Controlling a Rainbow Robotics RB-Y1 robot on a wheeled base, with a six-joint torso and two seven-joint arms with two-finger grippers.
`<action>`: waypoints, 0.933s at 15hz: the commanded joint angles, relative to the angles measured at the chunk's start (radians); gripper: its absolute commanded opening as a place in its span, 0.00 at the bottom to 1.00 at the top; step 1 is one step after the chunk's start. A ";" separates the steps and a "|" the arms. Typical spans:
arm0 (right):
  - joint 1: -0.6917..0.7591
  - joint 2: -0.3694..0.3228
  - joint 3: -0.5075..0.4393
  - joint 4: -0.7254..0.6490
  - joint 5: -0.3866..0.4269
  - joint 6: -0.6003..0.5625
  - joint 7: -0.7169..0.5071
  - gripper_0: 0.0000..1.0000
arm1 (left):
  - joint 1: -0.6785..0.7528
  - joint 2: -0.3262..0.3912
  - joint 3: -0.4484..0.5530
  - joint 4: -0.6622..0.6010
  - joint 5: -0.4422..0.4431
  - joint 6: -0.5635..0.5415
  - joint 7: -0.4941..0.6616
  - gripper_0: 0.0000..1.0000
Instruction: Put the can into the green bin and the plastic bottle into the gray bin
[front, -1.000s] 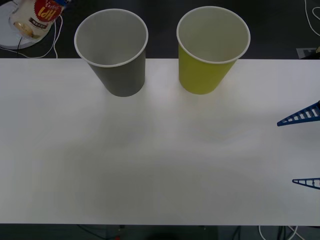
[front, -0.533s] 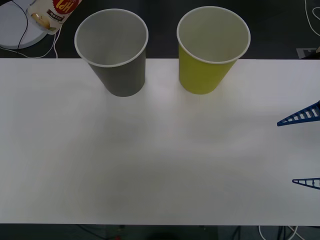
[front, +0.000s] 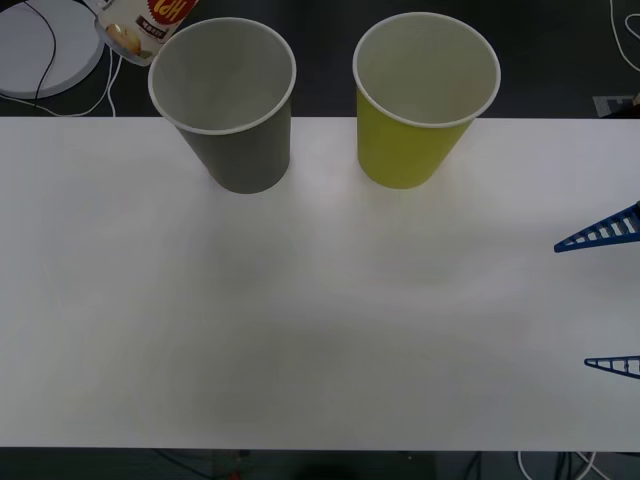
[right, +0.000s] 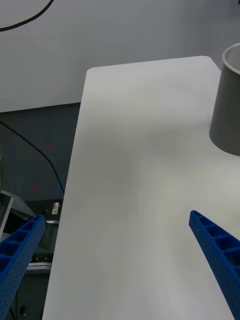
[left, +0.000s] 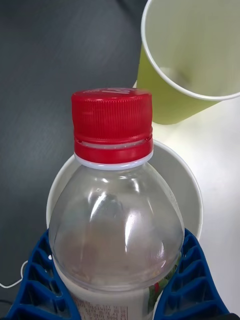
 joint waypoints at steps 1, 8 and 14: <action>0.000 0.000 0.000 0.000 0.000 0.000 0.000 1.00 | 0.000 -0.011 0.000 0.001 -0.002 0.005 0.003 0.00; 0.000 0.000 0.000 0.000 0.000 0.000 0.000 1.00 | 0.000 -0.014 0.000 0.001 0.007 0.005 -0.010 1.00; 0.000 0.000 0.000 0.000 0.000 0.000 0.000 1.00 | 0.002 -0.014 0.000 0.001 0.012 0.005 -0.011 1.00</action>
